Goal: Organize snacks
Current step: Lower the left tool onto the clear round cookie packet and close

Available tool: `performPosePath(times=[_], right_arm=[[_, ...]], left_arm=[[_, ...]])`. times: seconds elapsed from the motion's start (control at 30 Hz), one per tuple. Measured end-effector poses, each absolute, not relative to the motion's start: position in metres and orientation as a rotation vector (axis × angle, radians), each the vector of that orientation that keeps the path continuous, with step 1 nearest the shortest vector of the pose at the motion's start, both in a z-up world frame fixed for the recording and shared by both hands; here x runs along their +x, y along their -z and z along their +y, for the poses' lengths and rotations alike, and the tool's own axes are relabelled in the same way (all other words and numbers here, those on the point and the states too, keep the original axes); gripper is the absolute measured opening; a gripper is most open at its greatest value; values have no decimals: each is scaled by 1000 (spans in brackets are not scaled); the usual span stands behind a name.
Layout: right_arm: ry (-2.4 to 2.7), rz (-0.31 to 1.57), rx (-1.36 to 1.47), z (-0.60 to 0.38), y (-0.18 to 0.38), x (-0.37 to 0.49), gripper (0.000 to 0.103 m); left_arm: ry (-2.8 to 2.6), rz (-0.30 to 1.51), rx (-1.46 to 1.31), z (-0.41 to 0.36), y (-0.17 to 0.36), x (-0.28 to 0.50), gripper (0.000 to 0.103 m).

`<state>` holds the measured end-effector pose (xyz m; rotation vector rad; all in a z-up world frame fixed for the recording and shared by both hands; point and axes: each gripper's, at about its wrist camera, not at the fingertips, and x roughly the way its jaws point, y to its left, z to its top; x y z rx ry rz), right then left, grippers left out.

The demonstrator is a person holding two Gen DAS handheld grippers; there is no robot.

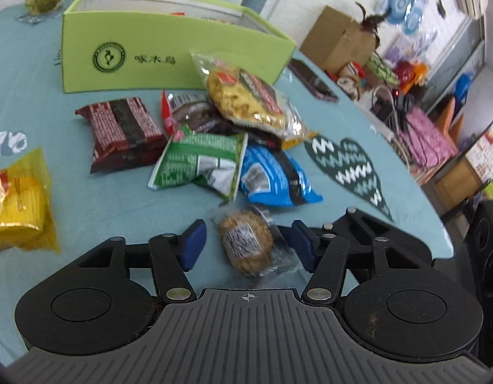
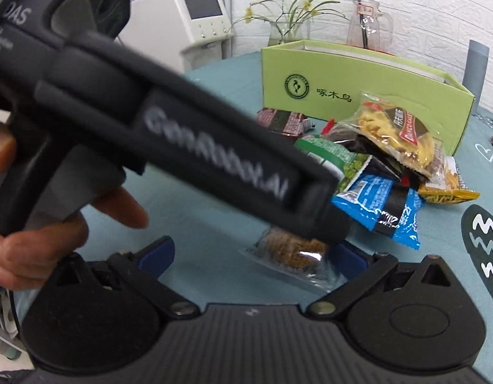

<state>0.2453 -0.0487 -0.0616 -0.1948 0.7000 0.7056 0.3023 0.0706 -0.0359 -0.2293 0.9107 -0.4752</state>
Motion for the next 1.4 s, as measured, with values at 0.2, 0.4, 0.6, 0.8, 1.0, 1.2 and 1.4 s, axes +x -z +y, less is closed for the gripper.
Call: performPosePath(times=[0.2,0.4,0.6,0.8,1.0,1.2,1.4], right_arm=[[-725,683,-254,-47,62,218,102],[-711,680,-248,-49,61,205,102],[-676,664,-225,-55,64,191,102],[-673,642,-111,-73,51,191,102],[-640,627,-84,-82,39,198,102],[-629,638,-105,-75,37,226,102],[-634,685,-98,-64,52,250,66]], left_arm=[[431,879,-167,63,38,270,44],[400,869,-183,65,39,259,47],[396,860,-196,67,39,258,65],[353,787,-163,78,29,246,70],[353,787,-364,112,28,253,65],[386,813,-360,100,30,271,63],[473,877,-288,77,41,304,42]])
